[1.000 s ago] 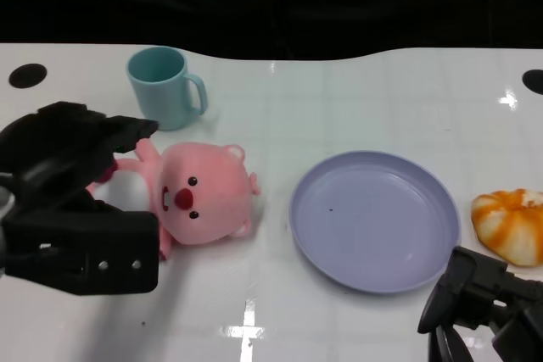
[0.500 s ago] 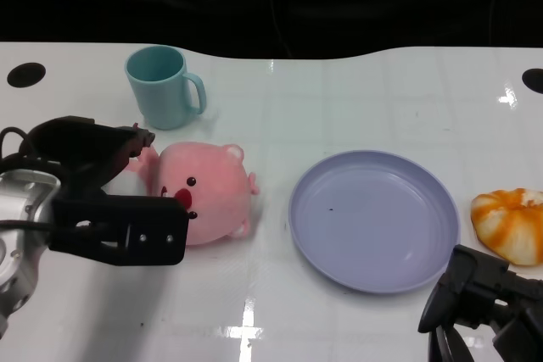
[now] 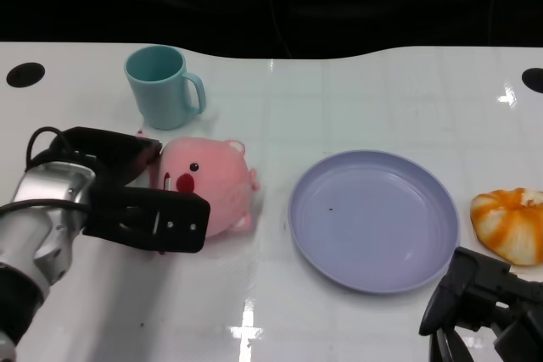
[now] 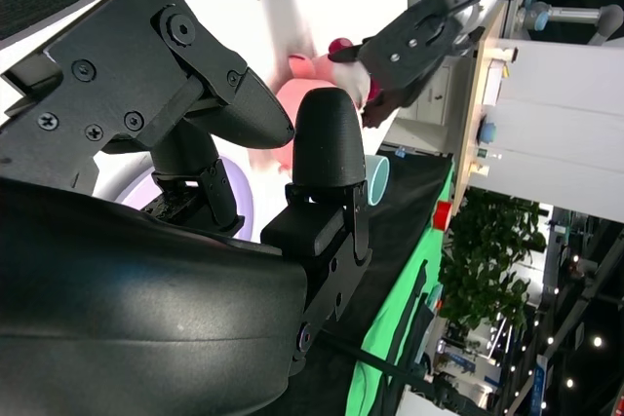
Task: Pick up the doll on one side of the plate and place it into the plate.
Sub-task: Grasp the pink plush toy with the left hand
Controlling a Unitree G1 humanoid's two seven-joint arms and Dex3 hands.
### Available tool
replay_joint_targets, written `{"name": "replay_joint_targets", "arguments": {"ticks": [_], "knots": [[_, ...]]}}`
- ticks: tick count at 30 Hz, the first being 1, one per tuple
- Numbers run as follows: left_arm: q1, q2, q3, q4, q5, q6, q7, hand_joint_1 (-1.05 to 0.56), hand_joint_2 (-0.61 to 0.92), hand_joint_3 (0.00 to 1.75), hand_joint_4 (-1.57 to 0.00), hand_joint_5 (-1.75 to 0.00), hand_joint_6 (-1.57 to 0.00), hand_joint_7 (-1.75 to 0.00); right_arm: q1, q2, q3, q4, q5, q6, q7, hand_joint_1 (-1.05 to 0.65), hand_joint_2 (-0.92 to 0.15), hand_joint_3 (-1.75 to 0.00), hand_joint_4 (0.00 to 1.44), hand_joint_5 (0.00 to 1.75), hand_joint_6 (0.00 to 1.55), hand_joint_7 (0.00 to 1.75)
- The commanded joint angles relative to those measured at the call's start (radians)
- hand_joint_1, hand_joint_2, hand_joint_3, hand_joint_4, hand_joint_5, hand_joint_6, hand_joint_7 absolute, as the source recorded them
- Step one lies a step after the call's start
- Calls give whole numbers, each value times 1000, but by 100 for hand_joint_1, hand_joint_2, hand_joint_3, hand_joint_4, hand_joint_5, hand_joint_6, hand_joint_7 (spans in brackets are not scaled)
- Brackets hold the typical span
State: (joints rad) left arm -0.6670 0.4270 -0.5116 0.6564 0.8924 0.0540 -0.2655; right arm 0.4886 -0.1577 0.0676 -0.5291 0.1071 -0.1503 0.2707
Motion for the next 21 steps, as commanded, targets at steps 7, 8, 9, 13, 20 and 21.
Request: {"name": "replay_joint_targets", "arguments": {"ticks": [7,8,9,13,20,21], "knots": [[-92,-80,-52,285,-23,-36,76,-71,92,2,-20,-11,-29,-1,17,-10,-8,-29,0,1,-5,-19,-45,-141,71,175,61,154],[-99,-91,-55,322,-30,-39,85,-70,92,2,-20,-10,-29,-1,18,-10,-8,-31,-2,2,-6,-19,-45,-140,71,175,61,154],[-103,-100,-58,357,-36,-45,99,-69,92,2,-21,-10,-30,-1,20,-10,-8,-33,-1,2,-5,-19,-45,-140,71,175,60,154],[-109,-124,-70,444,-54,-61,140,-59,92,1,-26,-8,-35,-2,24,-11,-9,-37,1,-2,-3,-20,-45,-139,71,175,60,154],[-95,-135,-72,524,-94,-147,280,-34,92,3,-87,-44,-103,-6,27,-11,-12,-41,7,5,-3,-22,-45,-138,72,175,61,154],[-96,-136,-75,532,-95,-156,294,-36,91,1,-85,-67,-110,-4,27,-11,-12,-41,7,5,-3,-22,-45,-138,72,175,61,154]]}}
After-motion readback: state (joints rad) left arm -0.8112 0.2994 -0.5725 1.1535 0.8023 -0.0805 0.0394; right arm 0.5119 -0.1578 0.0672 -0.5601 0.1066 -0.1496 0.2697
